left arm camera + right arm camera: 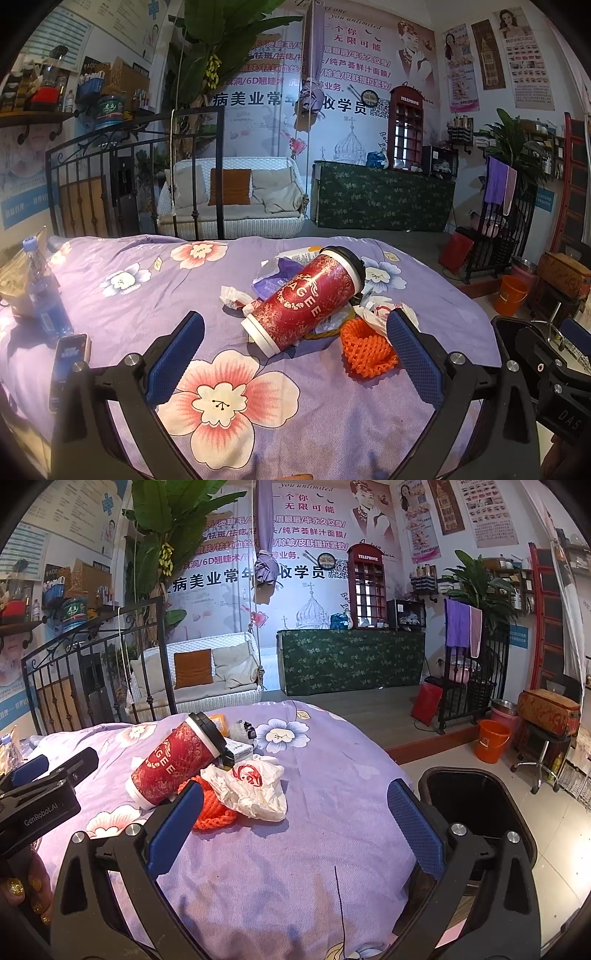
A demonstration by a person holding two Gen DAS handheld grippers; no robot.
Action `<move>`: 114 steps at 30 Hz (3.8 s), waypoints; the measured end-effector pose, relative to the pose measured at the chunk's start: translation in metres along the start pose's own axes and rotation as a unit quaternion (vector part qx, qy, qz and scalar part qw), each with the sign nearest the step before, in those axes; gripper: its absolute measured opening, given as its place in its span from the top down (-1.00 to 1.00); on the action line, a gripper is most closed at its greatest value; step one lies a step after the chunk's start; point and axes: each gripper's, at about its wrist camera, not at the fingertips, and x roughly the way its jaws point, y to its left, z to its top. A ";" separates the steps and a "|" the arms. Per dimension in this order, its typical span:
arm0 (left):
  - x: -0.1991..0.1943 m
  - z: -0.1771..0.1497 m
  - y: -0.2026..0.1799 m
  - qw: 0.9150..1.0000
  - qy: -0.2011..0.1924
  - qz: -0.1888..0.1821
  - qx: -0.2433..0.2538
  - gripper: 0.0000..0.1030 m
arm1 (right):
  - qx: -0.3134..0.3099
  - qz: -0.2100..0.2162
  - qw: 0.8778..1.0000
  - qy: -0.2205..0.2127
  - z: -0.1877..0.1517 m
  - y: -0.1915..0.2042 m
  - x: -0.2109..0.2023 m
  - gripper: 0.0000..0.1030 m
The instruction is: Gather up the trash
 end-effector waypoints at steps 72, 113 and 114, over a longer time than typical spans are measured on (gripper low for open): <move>0.022 -0.015 0.007 0.999 0.040 -0.011 0.009 -0.89 | -0.001 0.026 0.999 0.045 -0.010 0.005 0.027 -0.91; 0.134 -0.005 0.032 0.966 0.198 -0.104 0.131 -0.88 | -0.177 0.164 0.944 0.225 -0.009 0.028 0.167 0.60; 0.137 -0.002 0.030 0.965 0.197 -0.103 0.138 -0.88 | -0.171 0.165 0.946 0.221 -0.006 0.025 0.162 0.60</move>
